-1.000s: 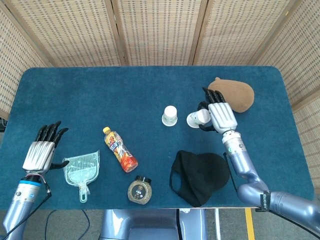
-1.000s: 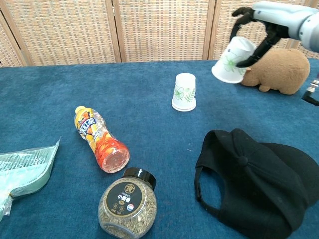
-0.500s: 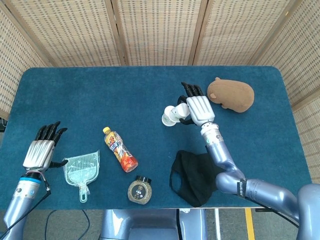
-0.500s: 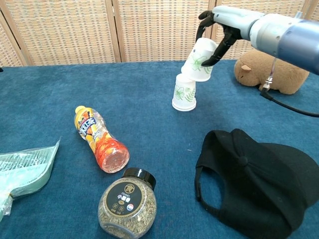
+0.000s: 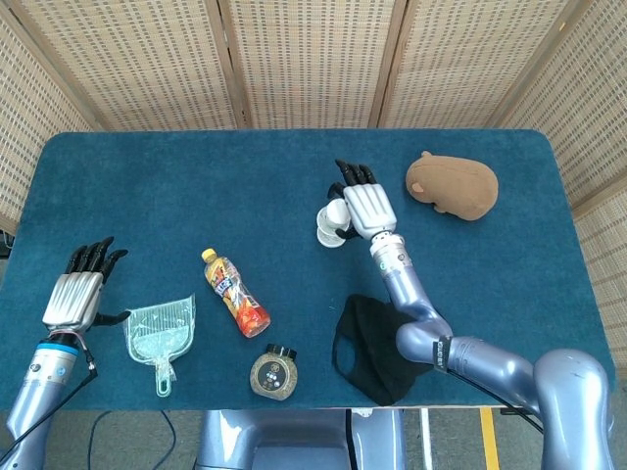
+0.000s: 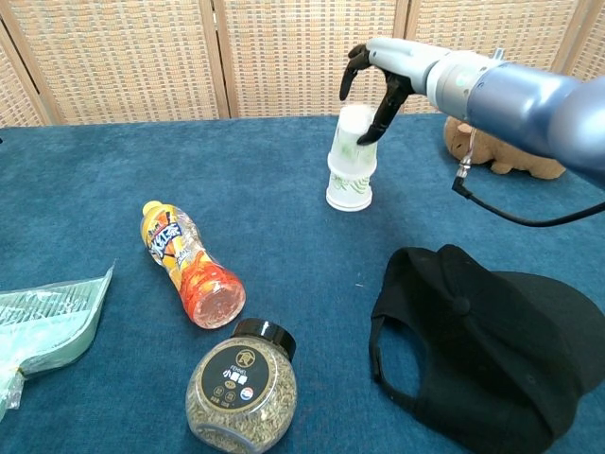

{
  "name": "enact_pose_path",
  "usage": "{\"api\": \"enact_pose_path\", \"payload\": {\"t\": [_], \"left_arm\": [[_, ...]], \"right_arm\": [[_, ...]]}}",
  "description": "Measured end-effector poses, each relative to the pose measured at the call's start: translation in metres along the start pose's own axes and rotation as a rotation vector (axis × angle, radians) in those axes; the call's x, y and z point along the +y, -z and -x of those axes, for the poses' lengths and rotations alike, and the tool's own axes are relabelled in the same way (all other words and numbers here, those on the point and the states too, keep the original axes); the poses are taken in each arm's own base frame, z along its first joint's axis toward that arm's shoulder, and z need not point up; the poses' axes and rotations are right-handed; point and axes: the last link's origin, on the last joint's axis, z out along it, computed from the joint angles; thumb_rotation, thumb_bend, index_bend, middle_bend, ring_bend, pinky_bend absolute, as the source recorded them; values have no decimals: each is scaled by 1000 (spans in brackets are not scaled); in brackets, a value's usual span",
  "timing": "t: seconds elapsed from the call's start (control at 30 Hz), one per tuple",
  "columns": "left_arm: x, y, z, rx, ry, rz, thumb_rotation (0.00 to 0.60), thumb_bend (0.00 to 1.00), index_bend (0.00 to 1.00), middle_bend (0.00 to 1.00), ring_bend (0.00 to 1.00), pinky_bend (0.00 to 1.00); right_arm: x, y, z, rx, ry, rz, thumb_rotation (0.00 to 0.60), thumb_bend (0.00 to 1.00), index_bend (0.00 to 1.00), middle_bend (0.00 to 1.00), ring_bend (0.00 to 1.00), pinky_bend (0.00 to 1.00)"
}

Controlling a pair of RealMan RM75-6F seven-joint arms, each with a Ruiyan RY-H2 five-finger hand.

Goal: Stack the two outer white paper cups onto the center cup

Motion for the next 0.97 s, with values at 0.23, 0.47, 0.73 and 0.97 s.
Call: {"api": "enact_pose_path", "payload": {"t": [0.23, 0.47, 0.73, 0.97], "left_arm": [[-2, 2, 1, -1, -3, -5, 600, 54, 143, 0, 0, 0], [0, 5, -1, 10, 3, 9, 600, 54, 128, 0, 0, 0], [5, 6, 5, 6, 1, 28, 600, 53, 35, 0, 0, 0], [7, 9, 16, -6, -10, 36, 600, 54, 0, 0, 0, 0]], "right_arm": [[7, 2, 12, -28, 18, 27, 600, 207, 272, 0, 0, 33], [41, 40, 16, -17, 16, 59, 600, 207, 231, 0, 0, 19], [94, 108, 9, 46, 48, 115, 600, 202, 127, 0, 0, 0], [142, 173, -1, 86, 70, 186, 600, 202, 115, 0, 0, 0]]}}
